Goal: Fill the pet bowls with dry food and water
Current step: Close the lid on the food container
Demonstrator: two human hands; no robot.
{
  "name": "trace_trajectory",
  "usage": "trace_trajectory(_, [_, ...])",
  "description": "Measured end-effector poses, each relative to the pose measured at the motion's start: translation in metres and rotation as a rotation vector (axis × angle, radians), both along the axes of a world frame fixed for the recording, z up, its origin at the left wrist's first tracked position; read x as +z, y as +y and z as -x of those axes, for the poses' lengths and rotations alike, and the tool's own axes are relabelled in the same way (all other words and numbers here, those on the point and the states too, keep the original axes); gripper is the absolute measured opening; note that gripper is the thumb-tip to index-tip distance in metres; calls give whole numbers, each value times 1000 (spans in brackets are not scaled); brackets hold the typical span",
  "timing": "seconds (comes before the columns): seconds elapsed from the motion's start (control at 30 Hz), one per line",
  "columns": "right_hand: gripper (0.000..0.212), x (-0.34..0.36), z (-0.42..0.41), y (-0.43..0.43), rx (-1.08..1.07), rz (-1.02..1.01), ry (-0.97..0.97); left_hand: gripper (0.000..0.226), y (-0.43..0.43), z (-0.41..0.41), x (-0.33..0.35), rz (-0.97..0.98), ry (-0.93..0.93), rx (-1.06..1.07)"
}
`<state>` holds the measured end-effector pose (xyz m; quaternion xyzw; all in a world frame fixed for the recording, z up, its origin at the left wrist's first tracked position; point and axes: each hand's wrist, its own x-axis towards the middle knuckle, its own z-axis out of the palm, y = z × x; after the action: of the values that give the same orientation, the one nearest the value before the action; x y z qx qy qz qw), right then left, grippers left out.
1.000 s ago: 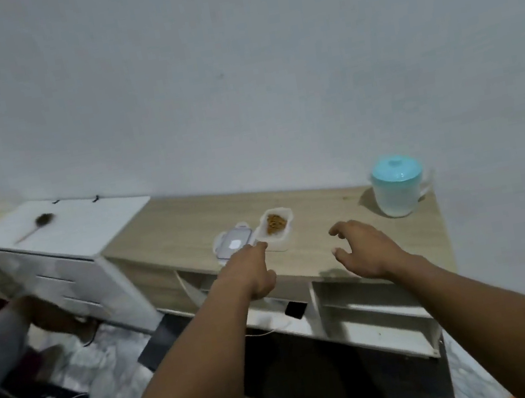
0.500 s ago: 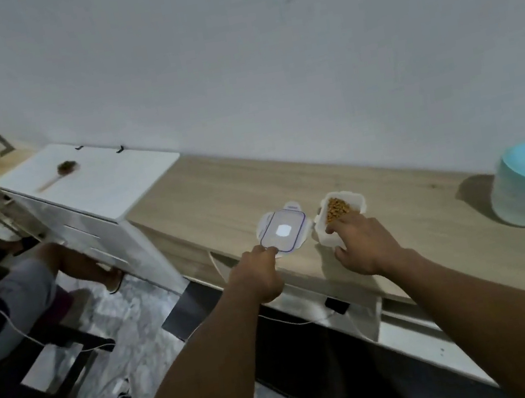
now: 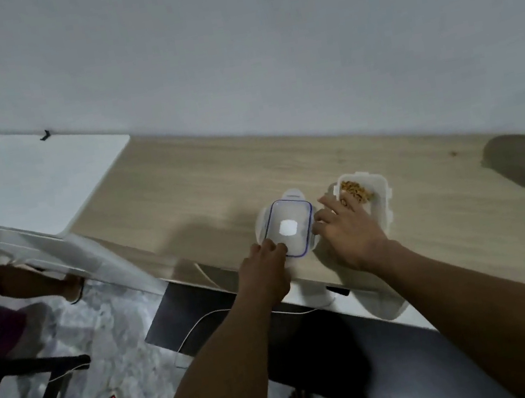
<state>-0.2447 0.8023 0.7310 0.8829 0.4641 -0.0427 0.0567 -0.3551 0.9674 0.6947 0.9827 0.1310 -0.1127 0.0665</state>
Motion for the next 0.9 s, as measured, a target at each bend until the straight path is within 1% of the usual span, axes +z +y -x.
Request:
trace_trajectory(0.13, [45,-8,13,12,-103,108,9,34,21,0,-10,-45,-104,-174])
trace_trajectory(0.2, [46,-10,17,18,-141,105,2,26,34,-3,-11,-72,-185,-265])
trace_trajectory(0.27, [45,-13,20,25,-171,96,-12,21,48,-6,-10,-48,-251,-325])
trace_trajectory(0.33, [41,-19,20,30,-212,23,-13,19,65,-9,-9,28,-296,-372])
trace_trajectory(0.4, [37,-18,17,37,-269,-107,-17,20,82,-13,-3,137,-360,-367])
trace_trajectory(0.43, [38,-14,14,41,-305,-185,-21,21,91,-16,3,201,-415,-352])
trace_trajectory(0.5, [47,0,7,50,-404,-360,-3,18,107,-25,21,293,-530,-316])
trace_trajectory(0.57, [54,17,-4,59,-538,-574,88,14,120,-38,45,319,-581,-256])
trace_trajectory(0.63, [61,32,-17,66,-674,-754,238,14,128,-54,69,359,-630,-213])
trace_trajectory(0.73, [64,54,-36,66,-840,-937,452,14,130,-79,93,522,-671,-136])
trace_trajectory(0.8, [63,69,-44,58,-927,-1034,584,14,122,-95,105,701,-628,-60])
trace_trajectory(0.9, [49,82,-52,33,-989,-1113,778,22,101,-117,118,1030,-523,61])
